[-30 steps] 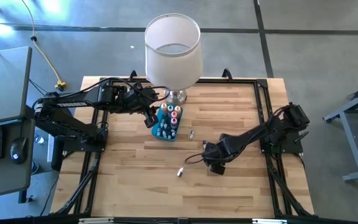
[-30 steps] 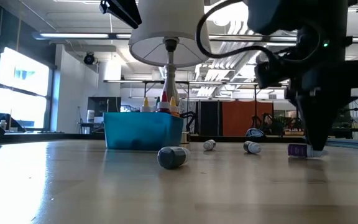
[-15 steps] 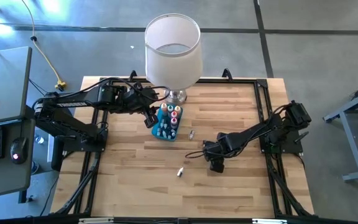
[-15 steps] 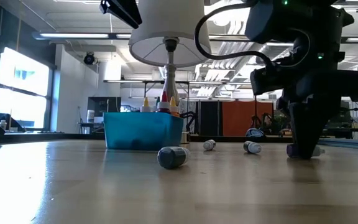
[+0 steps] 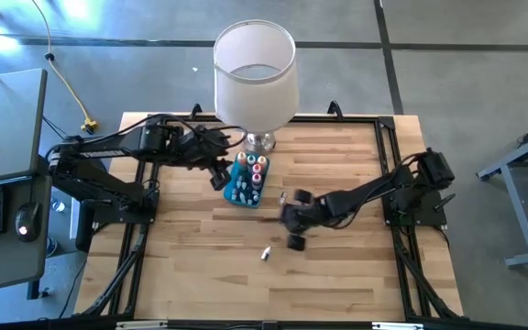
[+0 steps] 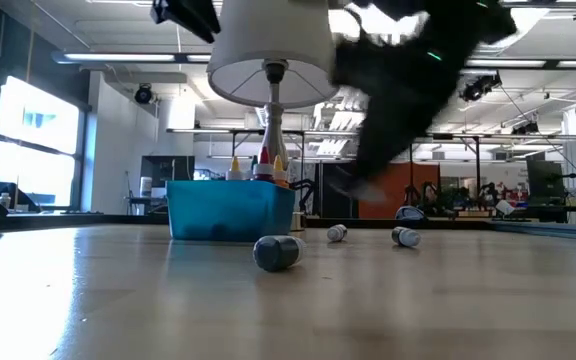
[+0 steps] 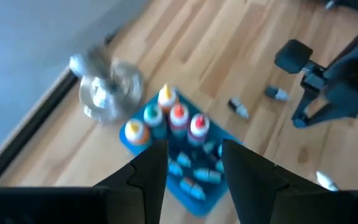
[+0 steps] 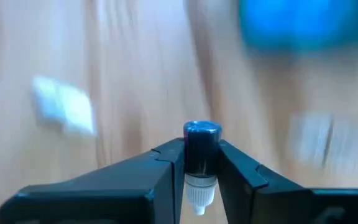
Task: Pick & Place food coloring
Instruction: Put the small violet food coloring bottle into the blue bin
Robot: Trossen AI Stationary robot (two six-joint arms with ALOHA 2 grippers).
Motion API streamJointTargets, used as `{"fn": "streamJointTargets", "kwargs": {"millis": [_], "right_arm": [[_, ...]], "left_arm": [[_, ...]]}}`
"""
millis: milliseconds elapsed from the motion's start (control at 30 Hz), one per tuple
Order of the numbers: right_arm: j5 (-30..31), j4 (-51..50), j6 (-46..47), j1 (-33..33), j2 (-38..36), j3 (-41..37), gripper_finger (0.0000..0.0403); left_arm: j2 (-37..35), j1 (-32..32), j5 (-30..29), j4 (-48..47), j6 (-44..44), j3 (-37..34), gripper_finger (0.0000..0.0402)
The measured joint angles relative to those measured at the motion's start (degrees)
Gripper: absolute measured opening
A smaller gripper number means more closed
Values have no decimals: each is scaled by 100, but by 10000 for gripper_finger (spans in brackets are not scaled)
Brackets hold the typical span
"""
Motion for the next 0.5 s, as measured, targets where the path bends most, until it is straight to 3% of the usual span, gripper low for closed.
{"fn": "streamJointTargets", "kwargs": {"millis": [100,200,333,500], "right_arm": [[422,1360,-1004,-239,43,289,78],[464,2260,-1728,-582,166,577,79],[402,2514,-1970,-1035,580,889,73],[-181,2533,-2110,-1325,1192,1125,80]], "left_arm": [[-72,0,-14,-426,-365,0,147],[-136,0,-30,-779,-571,0,147],[-178,0,-138,-1205,-761,0,147],[-180,2,-424,-1470,-886,0,147]]}}
